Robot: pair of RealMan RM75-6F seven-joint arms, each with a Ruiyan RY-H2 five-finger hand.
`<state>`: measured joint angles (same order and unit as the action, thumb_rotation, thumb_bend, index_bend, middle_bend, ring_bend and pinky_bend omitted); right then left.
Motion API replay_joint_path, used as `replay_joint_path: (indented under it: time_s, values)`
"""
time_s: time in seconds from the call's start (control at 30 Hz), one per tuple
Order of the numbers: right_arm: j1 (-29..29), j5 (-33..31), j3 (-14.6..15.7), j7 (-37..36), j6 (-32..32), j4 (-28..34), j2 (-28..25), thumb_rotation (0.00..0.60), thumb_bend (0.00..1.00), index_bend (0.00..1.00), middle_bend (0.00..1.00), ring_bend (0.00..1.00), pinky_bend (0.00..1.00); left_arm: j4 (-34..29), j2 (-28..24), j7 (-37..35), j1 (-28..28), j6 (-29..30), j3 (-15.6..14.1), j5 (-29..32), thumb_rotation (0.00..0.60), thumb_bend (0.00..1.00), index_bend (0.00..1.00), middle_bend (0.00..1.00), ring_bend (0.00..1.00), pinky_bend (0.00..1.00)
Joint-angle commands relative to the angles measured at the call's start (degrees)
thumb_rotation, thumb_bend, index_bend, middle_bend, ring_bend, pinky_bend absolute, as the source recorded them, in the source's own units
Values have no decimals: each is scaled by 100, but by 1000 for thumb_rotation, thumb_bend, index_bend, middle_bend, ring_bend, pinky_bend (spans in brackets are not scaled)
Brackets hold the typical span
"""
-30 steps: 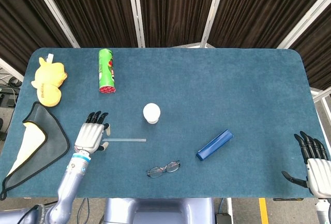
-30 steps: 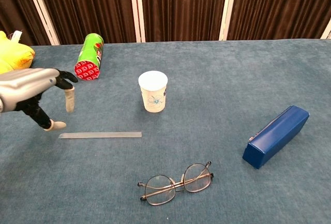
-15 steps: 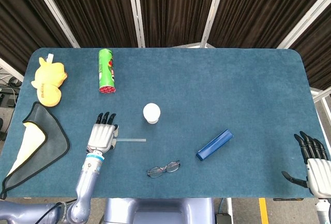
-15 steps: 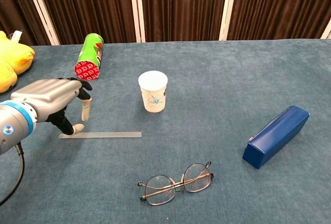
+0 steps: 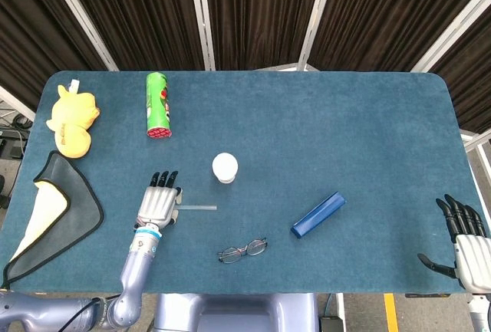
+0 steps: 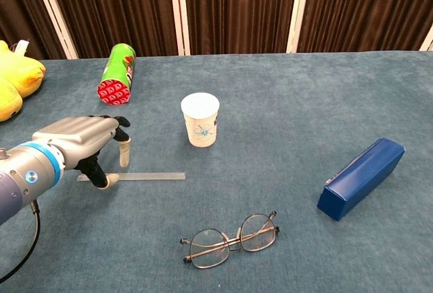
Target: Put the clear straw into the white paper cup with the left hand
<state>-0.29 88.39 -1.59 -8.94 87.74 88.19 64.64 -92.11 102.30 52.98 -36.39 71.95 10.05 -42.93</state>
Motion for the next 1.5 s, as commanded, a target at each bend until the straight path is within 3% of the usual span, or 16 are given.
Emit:
replay_joint_path:
  time_s: [0.03,1.0,1.5]
  values:
    - [1,0,0,-5,-1,0,-1,600,76,0,0,0,0,72,57,-6,-34,1,-10,22,600,401,440,0,0,22]
    - [22,1,6,-43,-35,10,-25,600,76,0,0,0,0,642,457,-205,-172,-58,-86,-125,600,402,478,0,0,21]
    - [24,-1,9,-52,-37,7,-27,600,77,0,0,0,0,835,662,-328,-145,-33,-68,-190,600,435,567,0,0,21]
